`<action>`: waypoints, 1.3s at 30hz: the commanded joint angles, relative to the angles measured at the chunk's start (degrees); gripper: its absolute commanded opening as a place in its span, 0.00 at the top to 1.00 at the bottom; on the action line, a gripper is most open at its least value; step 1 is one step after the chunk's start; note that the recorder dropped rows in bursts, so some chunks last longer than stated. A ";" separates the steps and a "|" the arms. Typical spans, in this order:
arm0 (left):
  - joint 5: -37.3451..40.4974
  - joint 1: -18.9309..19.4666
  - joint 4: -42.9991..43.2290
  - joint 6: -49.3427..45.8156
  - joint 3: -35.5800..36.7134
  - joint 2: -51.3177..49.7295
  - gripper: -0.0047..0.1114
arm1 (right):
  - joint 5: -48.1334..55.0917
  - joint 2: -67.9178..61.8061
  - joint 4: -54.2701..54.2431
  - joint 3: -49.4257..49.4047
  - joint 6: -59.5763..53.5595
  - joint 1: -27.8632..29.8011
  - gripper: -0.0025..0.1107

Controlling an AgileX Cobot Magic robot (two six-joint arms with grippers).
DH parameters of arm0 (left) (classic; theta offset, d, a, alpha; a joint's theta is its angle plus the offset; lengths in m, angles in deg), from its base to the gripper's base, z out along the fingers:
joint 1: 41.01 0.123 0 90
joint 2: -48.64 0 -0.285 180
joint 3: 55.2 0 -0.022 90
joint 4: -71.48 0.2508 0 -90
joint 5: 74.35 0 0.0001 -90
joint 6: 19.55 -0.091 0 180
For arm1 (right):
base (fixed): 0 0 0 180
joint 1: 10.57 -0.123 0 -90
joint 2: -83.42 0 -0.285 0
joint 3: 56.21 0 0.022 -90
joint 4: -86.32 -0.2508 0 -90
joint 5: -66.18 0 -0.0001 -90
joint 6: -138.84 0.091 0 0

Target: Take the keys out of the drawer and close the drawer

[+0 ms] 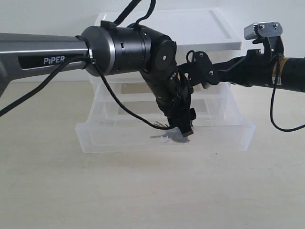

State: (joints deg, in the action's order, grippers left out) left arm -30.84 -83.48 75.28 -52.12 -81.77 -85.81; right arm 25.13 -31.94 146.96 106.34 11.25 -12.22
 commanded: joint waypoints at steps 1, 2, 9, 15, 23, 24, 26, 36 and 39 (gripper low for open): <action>13.69 -0.69 -5.07 -12.94 1.78 1.08 0.51 | 5.60 -0.39 -7.43 1.50 -0.08 1.12 0.98; 14.18 -0.69 -7.24 -17.02 1.78 1.48 0.51 | 5.60 -0.39 -7.43 1.50 -0.08 1.12 0.98; 13.36 -0.57 -9.99 -21.85 1.78 1.20 0.52 | 5.72 -0.39 -7.31 1.50 -0.08 1.12 0.98; 13.21 0.71 -8.94 -18.00 1.90 1.20 0.57 | 5.72 -0.39 -7.31 1.50 0.03 1.12 0.98; 8.84 2.76 6.37 -2.83 1.90 1.16 0.57 | 5.72 -0.39 -7.31 1.50 -0.07 1.12 0.98; 7.46 3.09 6.12 -2.93 1.90 1.30 0.57 | 5.72 -0.39 -7.31 1.50 -0.07 1.12 0.98; 5.11 3.52 6.12 -1.75 1.90 1.76 0.57 | 5.72 -0.39 -7.31 1.50 -0.07 1.12 0.98; 13.14 4.03 -13.87 -19.94 1.90 9.64 0.57 | 5.72 -0.39 -7.31 1.50 -0.07 1.12 0.98; 14.80 4.31 -11.92 -20.12 1.90 7.72 0.57 | 5.72 -0.39 -7.31 1.50 0.04 1.12 0.98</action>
State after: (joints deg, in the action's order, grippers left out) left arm -16.61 -79.46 62.38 -71.64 -80.14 -76.78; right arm 25.33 -31.94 146.96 106.34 11.25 -12.22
